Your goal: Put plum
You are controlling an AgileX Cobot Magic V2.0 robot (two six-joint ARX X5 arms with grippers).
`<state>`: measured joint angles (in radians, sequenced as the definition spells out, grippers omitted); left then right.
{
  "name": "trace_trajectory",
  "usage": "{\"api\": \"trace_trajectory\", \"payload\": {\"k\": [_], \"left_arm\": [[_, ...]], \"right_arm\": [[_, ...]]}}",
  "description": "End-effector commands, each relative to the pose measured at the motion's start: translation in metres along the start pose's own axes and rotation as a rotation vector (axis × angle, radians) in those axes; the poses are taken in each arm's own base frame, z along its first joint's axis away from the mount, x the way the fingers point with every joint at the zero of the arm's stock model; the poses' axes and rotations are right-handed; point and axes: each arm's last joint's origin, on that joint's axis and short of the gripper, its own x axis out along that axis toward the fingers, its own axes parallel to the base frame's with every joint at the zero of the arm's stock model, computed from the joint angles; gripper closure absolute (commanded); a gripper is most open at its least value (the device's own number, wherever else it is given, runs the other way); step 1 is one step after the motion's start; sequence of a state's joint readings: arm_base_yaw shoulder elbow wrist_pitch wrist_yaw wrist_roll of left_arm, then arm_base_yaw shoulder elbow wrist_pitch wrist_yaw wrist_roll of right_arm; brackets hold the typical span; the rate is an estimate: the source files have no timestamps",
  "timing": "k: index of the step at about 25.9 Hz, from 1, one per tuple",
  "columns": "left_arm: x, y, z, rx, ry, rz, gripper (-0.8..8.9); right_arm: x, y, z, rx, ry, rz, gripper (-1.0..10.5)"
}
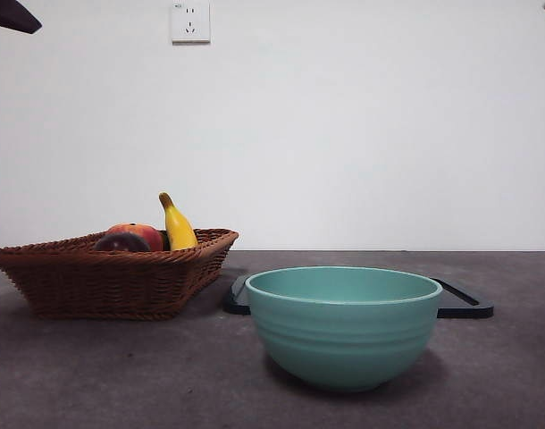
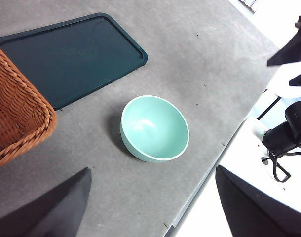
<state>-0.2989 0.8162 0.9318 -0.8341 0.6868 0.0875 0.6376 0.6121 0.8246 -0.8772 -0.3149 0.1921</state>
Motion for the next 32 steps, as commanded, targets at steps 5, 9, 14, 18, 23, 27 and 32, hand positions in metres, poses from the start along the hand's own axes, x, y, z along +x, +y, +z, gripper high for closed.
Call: {"api": "trace_trajectory", "payload": {"k": [5, 9, 14, 18, 23, 27, 32], "left_arm": [[-0.0001, -0.0006, 0.0031, 0.007, -0.009, -0.008, 4.11], [-0.0001, -0.0006, 0.0031, 0.007, -0.009, -0.008, 4.11], [-0.0001, -0.0006, 0.0031, 0.007, -0.009, -0.008, 4.11], [-0.0001, -0.0006, 0.0031, 0.007, -0.009, -0.008, 4.23], [-0.0001, -0.0006, 0.0031, 0.008, -0.009, -0.008, 6.7], [-0.0001, -0.0006, 0.0031, 0.008, -0.009, -0.008, 8.07], [-0.0001, -0.0006, 0.0033, 0.01, -0.011, -0.007, 8.07]], "right_arm": [[-0.0004, 0.0008, 0.0, 0.013, 0.021, 0.004, 6.9], [-0.0004, 0.0008, 0.0, 0.014, 0.021, 0.004, 6.9], [-0.0004, 0.0008, 0.0, 0.014, 0.021, 0.004, 6.9], [-0.0004, 0.0008, -0.0001, 0.014, 0.021, 0.004, 6.9], [-0.0004, 0.0008, -0.0001, 0.013, 0.021, 0.003, 8.4], [-0.0004, 0.0008, -0.0001, 0.013, 0.021, 0.002, 9.4], [-0.0004, 0.0007, 0.0002, 0.012, 0.018, 0.0, 9.4]]}}
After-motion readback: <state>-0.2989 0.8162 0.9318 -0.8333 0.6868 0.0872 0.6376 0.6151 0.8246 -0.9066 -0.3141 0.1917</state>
